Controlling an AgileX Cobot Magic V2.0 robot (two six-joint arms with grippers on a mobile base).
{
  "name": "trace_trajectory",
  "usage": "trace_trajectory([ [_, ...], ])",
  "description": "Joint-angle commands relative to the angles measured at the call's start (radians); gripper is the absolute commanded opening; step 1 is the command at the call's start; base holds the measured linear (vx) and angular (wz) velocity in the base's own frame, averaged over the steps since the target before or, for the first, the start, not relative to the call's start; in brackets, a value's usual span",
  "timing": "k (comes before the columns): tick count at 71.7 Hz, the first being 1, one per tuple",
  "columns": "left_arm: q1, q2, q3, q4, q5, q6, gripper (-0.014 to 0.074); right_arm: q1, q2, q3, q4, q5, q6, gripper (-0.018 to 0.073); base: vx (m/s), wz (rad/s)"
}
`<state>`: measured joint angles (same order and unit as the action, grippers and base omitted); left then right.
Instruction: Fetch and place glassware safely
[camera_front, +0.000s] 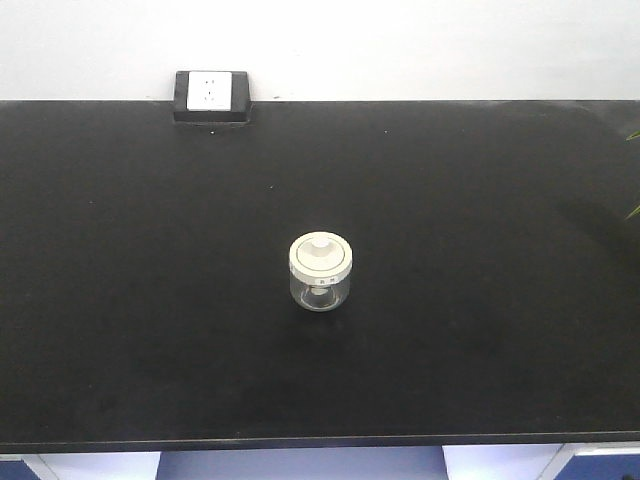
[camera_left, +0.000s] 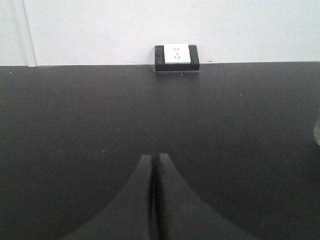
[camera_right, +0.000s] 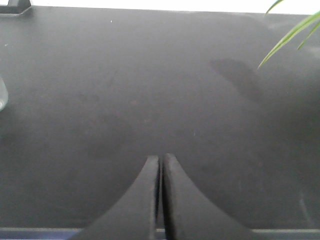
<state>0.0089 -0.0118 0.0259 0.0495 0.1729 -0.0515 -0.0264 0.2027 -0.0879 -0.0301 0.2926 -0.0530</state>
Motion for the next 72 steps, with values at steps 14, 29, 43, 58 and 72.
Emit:
trace_trajectory([
  [14, -0.004, -0.013, 0.031, -0.008, -0.071, 0.000, -0.0007, -0.008, -0.216, 0.133, 0.004, -0.142, -0.006, -0.0003, 0.00, 0.00],
  [29, -0.004, -0.011, 0.031, -0.008, -0.070, 0.000, -0.0007, -0.008, -0.226, 0.134, 0.004, -0.150, -0.006, -0.0003, 0.00, 0.00],
  [43, -0.004, -0.011, 0.031, -0.008, -0.070, 0.000, -0.0007, -0.008, -0.226, 0.134, 0.004, -0.150, -0.006, -0.0003, 0.00, 0.00],
  [58, -0.004, -0.011, 0.031, -0.008, -0.070, 0.000, -0.0007, -0.008, -0.226, 0.134, 0.004, -0.149, -0.006, -0.0003, 0.00, 0.00],
  [72, -0.004, -0.011, 0.031, -0.008, -0.070, 0.000, -0.0007, -0.008, -0.226, 0.134, 0.004, -0.149, -0.006, -0.0003, 0.00, 0.00],
])
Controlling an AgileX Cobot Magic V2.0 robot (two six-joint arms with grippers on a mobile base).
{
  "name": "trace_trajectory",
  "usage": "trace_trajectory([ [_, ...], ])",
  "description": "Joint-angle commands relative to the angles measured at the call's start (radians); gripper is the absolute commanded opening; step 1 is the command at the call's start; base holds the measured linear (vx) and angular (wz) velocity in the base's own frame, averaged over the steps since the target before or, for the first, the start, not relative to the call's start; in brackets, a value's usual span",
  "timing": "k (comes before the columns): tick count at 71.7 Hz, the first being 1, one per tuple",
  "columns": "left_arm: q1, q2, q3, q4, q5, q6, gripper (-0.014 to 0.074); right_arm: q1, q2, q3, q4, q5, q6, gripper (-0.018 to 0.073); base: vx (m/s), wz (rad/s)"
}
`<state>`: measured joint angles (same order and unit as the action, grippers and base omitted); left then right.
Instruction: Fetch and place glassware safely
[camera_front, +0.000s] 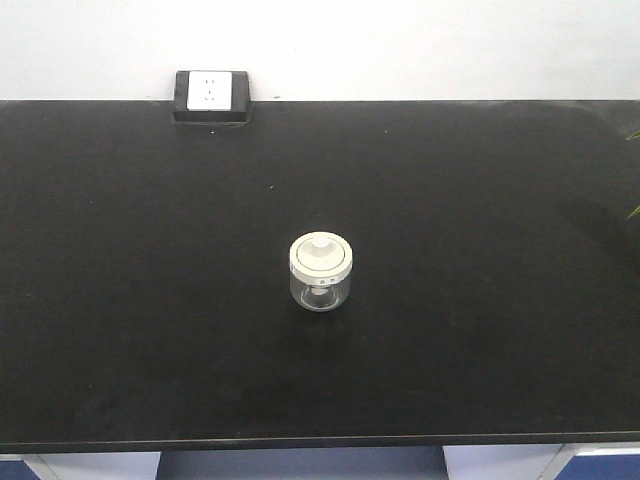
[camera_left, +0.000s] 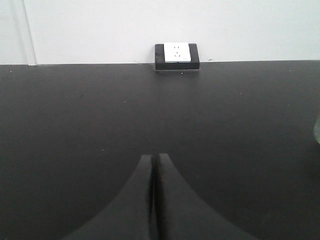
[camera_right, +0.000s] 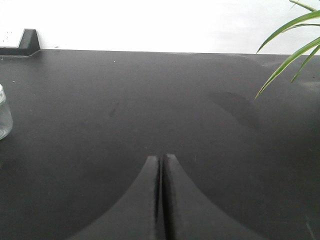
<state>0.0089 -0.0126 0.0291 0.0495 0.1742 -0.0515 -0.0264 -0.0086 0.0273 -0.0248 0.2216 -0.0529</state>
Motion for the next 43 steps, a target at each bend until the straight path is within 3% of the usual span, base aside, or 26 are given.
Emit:
trace_trajectory([
  [1, -0.004, -0.011, 0.028, -0.008, -0.071, 0.000, -0.0007, -0.008, -0.015, 0.019, -0.001, -0.078, -0.006, -0.0003, 0.00, 0.00],
  [43, -0.004, -0.011, 0.028, -0.008, -0.071, 0.000, -0.0007, -0.008, -0.015, 0.019, -0.001, -0.078, -0.006, -0.0003, 0.00, 0.00],
])
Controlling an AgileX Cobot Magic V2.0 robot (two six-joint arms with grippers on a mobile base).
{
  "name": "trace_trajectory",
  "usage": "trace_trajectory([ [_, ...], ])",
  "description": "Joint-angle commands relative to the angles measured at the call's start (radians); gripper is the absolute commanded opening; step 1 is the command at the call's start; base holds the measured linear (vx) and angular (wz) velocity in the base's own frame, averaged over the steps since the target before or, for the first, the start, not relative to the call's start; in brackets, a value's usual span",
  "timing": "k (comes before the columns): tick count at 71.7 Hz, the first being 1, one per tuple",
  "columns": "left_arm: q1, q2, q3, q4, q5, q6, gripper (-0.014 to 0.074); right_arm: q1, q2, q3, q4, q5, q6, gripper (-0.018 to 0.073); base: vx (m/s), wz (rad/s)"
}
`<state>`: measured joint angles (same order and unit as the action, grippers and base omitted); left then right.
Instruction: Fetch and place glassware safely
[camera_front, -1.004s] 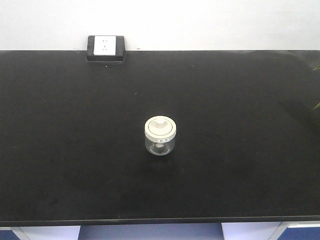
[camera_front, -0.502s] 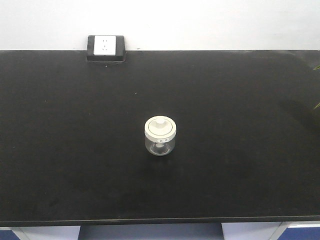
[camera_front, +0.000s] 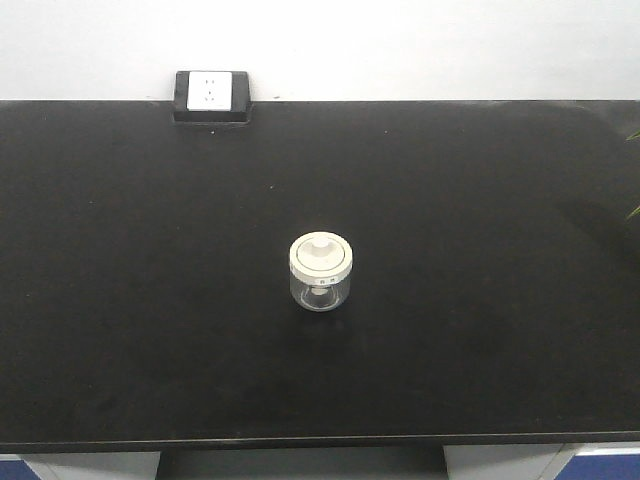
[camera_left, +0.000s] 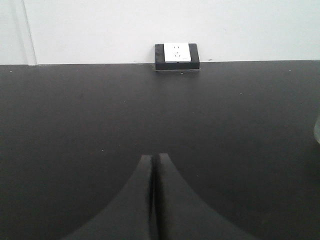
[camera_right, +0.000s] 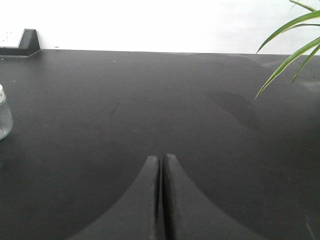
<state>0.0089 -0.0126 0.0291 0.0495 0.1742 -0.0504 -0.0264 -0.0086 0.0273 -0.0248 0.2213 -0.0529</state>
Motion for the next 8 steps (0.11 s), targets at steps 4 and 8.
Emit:
trace_trajectory([
  [4, -0.004, -0.011, 0.028, -0.008, -0.071, -0.001, -0.0007, -0.008, -0.015, 0.019, -0.001, -0.078, -0.006, -0.0003, 0.00, 0.00],
  [8, -0.004, -0.011, 0.028, -0.008, -0.071, -0.001, -0.0007, -0.008, -0.015, 0.019, -0.001, -0.078, -0.006, -0.0003, 0.00, 0.00],
])
